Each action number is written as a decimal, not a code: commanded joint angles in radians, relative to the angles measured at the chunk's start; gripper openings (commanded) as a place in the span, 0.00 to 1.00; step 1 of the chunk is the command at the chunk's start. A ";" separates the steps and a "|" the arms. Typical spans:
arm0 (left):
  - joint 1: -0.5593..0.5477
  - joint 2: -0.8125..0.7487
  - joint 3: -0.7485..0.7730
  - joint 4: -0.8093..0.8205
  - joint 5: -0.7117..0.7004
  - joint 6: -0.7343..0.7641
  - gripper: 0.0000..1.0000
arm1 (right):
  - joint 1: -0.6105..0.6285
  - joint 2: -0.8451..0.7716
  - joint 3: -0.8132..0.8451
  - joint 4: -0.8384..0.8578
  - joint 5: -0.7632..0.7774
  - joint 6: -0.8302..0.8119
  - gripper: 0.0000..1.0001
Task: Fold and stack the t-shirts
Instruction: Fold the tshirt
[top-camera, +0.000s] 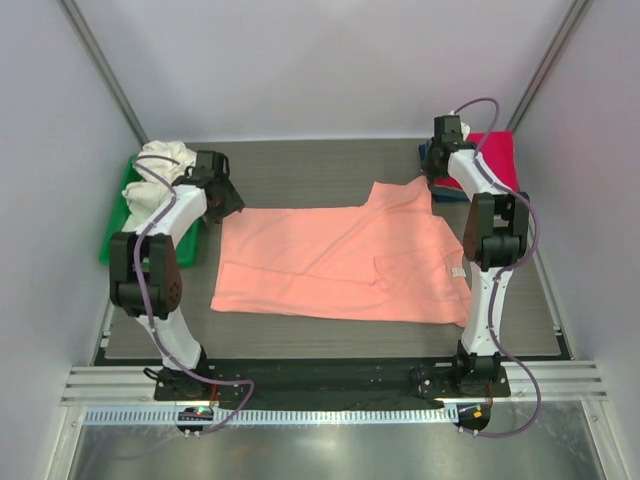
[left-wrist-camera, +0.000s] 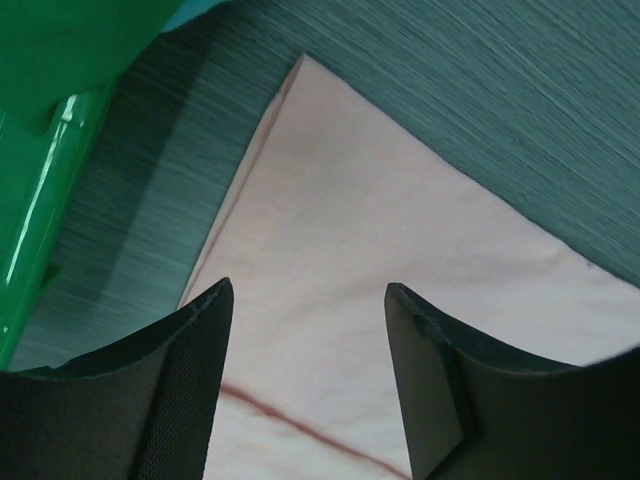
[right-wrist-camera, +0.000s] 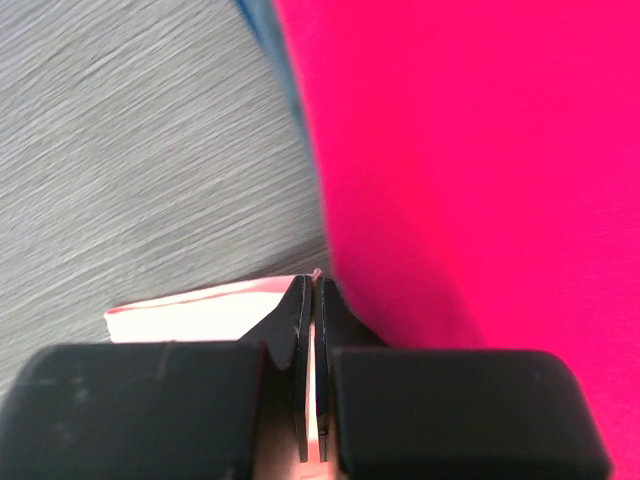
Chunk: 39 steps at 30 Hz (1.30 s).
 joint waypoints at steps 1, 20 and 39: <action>0.002 0.118 0.107 0.030 -0.080 -0.006 0.62 | 0.009 -0.039 -0.001 0.026 -0.060 0.014 0.01; 0.006 0.437 0.384 0.016 -0.192 0.045 0.49 | 0.026 -0.056 -0.024 0.054 -0.130 0.026 0.01; 0.006 0.488 0.388 0.016 -0.160 -0.013 0.08 | 0.047 -0.082 -0.028 0.059 -0.141 0.027 0.01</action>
